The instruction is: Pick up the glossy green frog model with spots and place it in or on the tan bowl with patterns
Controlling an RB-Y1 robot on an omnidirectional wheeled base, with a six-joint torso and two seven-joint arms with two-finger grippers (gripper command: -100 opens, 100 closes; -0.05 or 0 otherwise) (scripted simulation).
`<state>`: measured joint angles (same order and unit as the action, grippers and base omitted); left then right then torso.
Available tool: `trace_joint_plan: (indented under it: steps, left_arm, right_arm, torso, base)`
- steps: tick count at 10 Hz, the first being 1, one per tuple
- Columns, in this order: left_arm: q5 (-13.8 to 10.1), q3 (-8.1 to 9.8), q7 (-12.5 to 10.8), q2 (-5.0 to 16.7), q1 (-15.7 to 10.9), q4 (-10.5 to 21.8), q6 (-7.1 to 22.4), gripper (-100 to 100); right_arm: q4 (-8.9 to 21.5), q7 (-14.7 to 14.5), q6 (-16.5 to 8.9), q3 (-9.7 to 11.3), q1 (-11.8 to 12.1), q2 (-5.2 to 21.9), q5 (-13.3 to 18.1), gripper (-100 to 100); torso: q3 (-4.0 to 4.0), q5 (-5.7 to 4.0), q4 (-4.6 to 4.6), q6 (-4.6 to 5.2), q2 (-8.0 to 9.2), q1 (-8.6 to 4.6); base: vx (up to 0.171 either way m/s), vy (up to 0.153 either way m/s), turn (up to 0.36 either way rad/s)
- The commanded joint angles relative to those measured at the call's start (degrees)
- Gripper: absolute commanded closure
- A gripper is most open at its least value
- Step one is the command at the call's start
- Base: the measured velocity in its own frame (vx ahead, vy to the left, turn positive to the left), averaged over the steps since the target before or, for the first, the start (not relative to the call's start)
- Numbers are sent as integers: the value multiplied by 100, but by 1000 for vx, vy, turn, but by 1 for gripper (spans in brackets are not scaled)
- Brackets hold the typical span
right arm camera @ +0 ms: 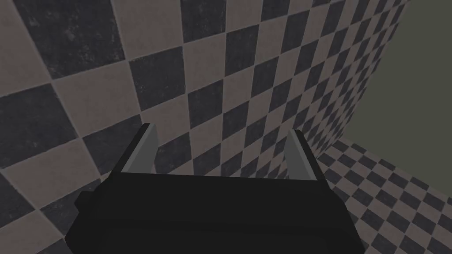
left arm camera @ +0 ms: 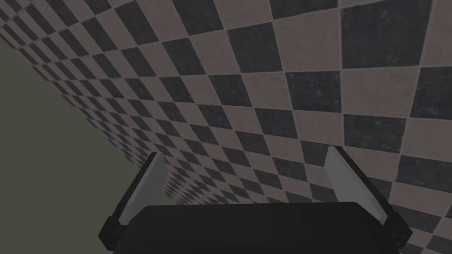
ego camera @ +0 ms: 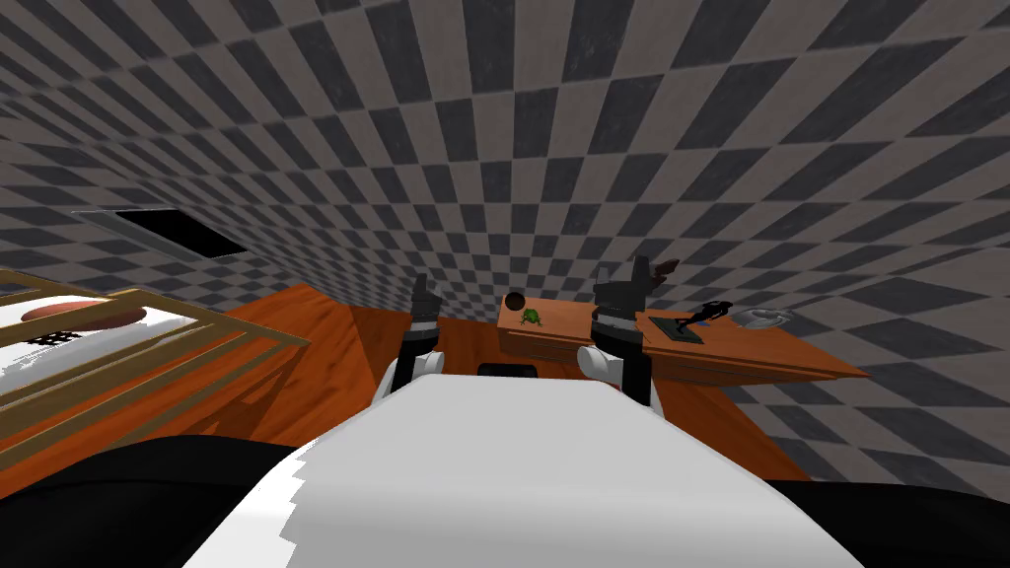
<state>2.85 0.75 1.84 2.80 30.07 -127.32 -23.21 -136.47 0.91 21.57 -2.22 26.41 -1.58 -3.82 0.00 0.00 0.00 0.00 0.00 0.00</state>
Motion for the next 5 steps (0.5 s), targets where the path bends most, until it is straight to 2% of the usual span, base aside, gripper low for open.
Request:
trace_joint_plan:
  steps: [1, 5]
  left_arm:
    - [0, 0, 0, 0, 0, 0, 0, 0]
    - [0, 0, 0, 0, -1, 0, 0, 0]
  right_arm:
    - [147, -76, -82, 62, -3, 216, 82, -100]
    - [629, -364, -361, 210, -68, 736, 356, -100]
  torso:
    - [0, 0, 0, 0, 0, 0]
    - [11, 1, 4, -1, 20, 3]
  base:
    - [-26, 8, 129]
    - [-49, 12, 162]
